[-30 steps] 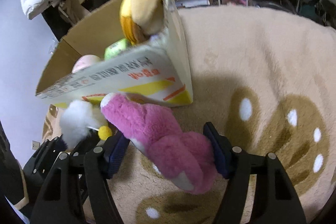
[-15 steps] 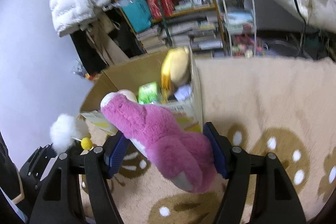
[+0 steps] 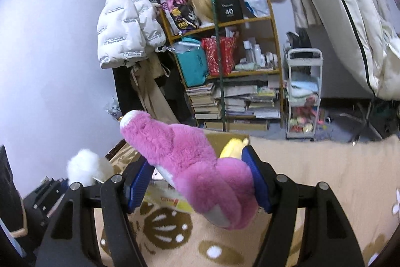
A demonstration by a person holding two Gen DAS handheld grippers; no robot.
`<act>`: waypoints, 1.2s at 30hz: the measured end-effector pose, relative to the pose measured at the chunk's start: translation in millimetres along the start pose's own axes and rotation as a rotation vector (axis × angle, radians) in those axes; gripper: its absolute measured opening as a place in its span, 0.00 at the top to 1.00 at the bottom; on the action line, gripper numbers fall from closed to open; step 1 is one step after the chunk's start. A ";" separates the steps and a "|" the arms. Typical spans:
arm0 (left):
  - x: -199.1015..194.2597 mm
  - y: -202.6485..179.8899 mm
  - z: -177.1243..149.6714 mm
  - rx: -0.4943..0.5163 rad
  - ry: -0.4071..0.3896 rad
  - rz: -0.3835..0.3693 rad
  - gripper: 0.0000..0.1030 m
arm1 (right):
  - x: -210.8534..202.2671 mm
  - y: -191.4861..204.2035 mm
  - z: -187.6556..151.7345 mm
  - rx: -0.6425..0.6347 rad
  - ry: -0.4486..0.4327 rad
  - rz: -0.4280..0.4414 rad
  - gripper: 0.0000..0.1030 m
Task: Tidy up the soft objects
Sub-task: 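Lift and carry the white toy and pink plush over the box with both tools, then open the left tool over the box while the right releases the pink plush inside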
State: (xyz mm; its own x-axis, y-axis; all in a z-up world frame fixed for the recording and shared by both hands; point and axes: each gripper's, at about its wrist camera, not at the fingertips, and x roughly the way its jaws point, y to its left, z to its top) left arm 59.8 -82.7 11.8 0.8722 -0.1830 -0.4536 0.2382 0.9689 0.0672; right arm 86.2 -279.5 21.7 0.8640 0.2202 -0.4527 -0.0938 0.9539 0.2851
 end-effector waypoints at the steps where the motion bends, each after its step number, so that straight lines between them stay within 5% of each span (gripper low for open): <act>1: 0.9 1.3 3.8 0.000 -0.009 0.001 0.60 | 2.2 1.5 2.3 -0.011 -0.004 0.000 0.28; 13: 30.7 13.2 39.2 0.070 -0.040 0.030 0.60 | 26.5 10.8 5.6 -0.094 -0.076 -0.013 0.28; 36: 110.9 38.7 17.2 -0.011 0.103 0.001 0.57 | 93.1 9.1 -17.0 -0.170 0.071 0.054 0.26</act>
State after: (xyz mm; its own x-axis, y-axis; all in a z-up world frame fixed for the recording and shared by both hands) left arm 173.2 -68.4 -20.7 0.8239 -0.1645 -0.5424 0.2323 0.9709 0.0584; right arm 157.5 -246.9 -32.2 0.8188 0.2799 -0.5012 -0.2265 0.9598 0.1660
